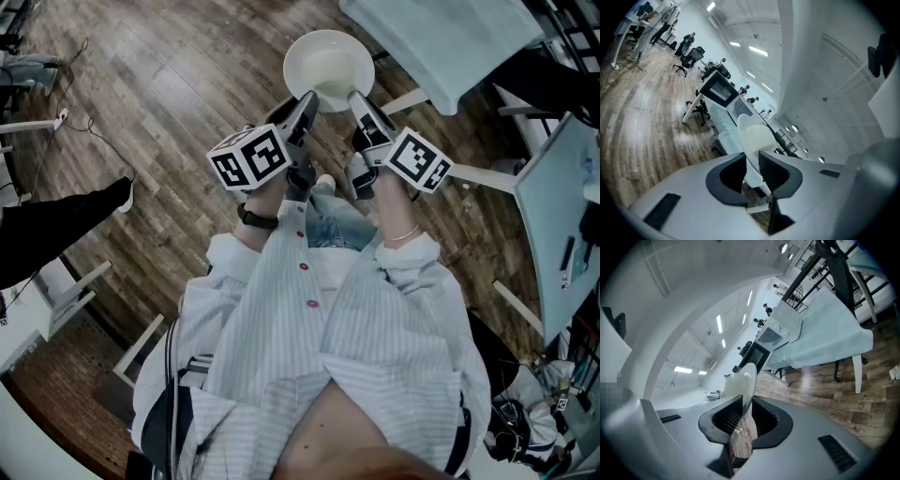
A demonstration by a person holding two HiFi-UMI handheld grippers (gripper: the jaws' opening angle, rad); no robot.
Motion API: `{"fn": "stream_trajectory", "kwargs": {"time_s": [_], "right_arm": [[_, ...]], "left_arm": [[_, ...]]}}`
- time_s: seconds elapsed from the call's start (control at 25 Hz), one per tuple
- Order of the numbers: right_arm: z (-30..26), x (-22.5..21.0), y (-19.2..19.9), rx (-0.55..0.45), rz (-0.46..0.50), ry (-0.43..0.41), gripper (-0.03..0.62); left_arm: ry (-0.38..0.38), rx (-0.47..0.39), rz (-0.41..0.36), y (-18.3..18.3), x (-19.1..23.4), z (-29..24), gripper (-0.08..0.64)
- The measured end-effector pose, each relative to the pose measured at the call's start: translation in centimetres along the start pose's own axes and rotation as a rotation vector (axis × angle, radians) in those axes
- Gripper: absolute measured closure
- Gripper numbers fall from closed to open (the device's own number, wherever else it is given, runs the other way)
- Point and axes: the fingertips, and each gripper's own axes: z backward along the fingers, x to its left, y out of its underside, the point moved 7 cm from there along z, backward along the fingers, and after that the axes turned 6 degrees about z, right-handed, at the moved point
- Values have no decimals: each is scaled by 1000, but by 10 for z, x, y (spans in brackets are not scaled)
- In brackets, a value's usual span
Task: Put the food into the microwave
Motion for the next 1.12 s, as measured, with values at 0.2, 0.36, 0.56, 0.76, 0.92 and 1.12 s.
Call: {"fn": "stream_trajectory", "kwargs": {"time_s": [0.2,0.36,0.56,0.76,0.92,1.12], "right_arm": [[0,-1,1,7,5,-6,512],[0,-3,1,17,11,-12,512],[2,-6,4,40,27,-16,512],[-4,-14,4,66,18,-28,512],[-11,-15,2,87,23,-42,512],[-50,-15,-9,101,30,-38,512]], "left_arm": [[1,-9,13,3,1,0,474],[1,-21,19,6,3,0,474],[0,-34,38,14,6,3,473],[-21,-49,55,18,9,-1,472],[-32,-69,61,15,12,-3,472],[-48,-70,72,-15,31,-20,473]]}}
